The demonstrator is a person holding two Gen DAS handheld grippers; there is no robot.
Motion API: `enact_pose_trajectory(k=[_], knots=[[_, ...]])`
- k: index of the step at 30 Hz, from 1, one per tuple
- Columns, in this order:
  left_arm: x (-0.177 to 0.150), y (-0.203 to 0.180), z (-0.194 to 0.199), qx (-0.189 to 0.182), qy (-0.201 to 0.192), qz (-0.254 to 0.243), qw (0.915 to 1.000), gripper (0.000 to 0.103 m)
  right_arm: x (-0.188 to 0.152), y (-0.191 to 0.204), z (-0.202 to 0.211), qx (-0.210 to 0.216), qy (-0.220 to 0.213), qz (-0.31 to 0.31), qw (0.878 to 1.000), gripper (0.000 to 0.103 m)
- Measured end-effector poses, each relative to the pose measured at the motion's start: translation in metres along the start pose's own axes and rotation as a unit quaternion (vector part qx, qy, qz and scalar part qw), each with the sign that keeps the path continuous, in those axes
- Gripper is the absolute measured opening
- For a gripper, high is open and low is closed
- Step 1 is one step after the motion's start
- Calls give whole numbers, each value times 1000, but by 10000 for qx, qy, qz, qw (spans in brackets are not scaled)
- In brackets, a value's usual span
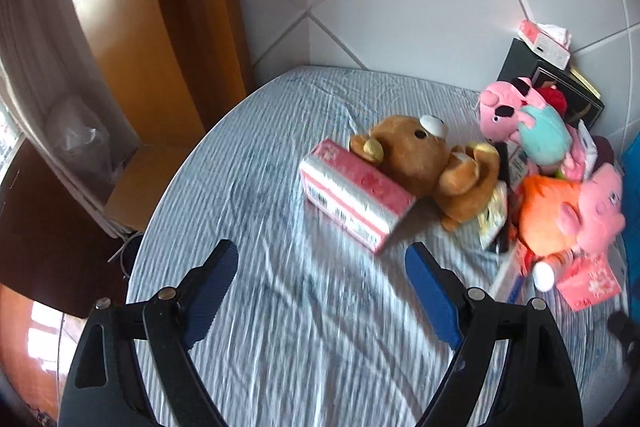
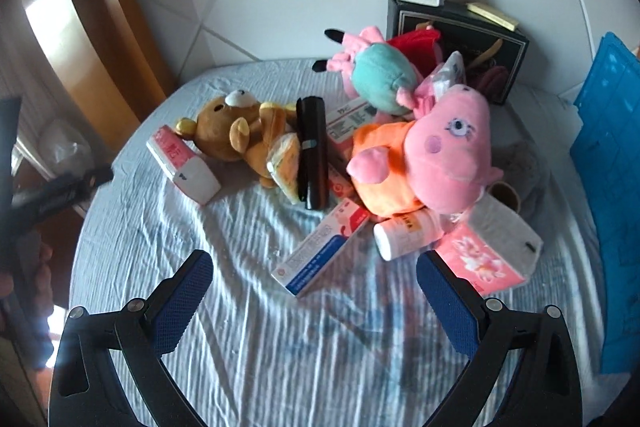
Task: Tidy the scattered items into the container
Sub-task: 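Move both tools back over the bed toward the remaining items, then grasp the pink tissue pack with the left tool while the right tool grasps the medicine box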
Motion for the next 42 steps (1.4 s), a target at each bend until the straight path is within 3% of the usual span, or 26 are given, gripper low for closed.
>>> enact_pose_trajectory(k=[6,10,15,20,28,34,36,38,40,42], knots=[[37,-12,-77,-34,49,-284,9996,86,-4,19,-31,3,216,120,9997,103],[27,-12,-114,-54,405,-424,9983,87,-8,14,-48,-112,345,81,9993,103],[-12,15,-93,-214,351,-223,9989,86,-2,16,-65,-63,416,5,9991,103],[-55,50,-91,170,786,-389,9960,86,11,47,-90,227,413,45,9989,103],[-69,88,-81,246,663,77,9975,86,24,107,-148,383,486,345,9975,103],[-80,111,-103,379,799,281,9957,86,19,133,-196,-375,534,766,9949,103],[-80,111,-113,367,834,295,9954,86,5,149,-206,-218,783,975,9919,100],[-76,113,-116,479,777,268,9955,86,-15,170,-202,254,1015,1142,9879,98],[-69,119,-109,585,616,234,9961,86,-34,184,-189,468,1019,1416,9836,98],[-66,121,-97,455,521,373,9969,86,-43,182,-177,604,1057,1212,9851,98]])
Point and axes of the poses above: each gripper's, at about its wrist camera, not at the fingertips, and z roughly against the way its jaws point, y to its left, x to its top, the point moved 8 cm from there along -z, roughly the way its jaws point, and after that the axes turned 6 degrees about -y, right-handed, at the moved point
